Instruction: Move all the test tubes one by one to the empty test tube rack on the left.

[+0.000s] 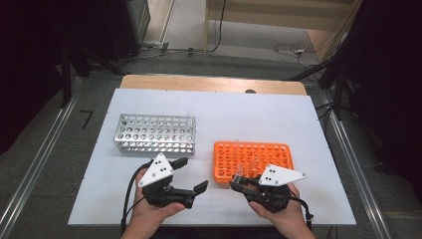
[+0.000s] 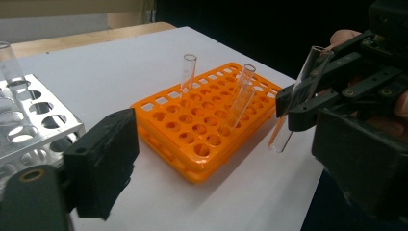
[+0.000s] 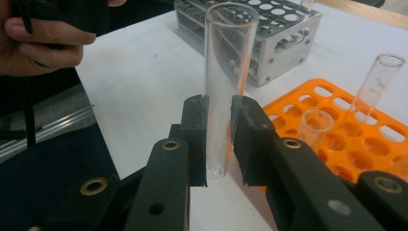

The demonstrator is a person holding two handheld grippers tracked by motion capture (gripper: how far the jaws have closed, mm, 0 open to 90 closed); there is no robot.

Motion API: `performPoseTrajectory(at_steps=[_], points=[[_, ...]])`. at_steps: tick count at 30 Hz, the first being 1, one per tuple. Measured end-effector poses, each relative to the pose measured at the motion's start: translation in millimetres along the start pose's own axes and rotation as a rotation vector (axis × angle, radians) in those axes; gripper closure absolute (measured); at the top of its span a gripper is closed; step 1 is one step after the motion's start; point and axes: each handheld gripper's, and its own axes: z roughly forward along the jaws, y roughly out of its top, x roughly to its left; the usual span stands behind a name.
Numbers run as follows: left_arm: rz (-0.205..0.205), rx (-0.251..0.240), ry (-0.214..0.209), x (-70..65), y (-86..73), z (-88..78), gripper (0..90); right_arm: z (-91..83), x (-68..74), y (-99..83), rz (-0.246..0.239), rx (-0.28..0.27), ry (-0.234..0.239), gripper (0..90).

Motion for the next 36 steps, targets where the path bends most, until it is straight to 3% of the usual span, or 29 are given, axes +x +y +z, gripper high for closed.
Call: performPoseTrajectory(at_steps=[5,20,36], points=[[-0.009,0.016,-0.008,-6.3,2.1,4.3,19.7,6.2,4.5,-0.3,-0.013,0.013,0.008,73.6],[0.017,0.045,-0.125,-26.2,1.6,18.5,41.2,25.9,20.0,-0.1,-0.062,0.055,0.015,73.6],[0.037,0.105,-0.134,-34.8,-1.0,30.0,69.0,32.6,32.5,1.2,-0.106,0.072,0.017,73.7]])
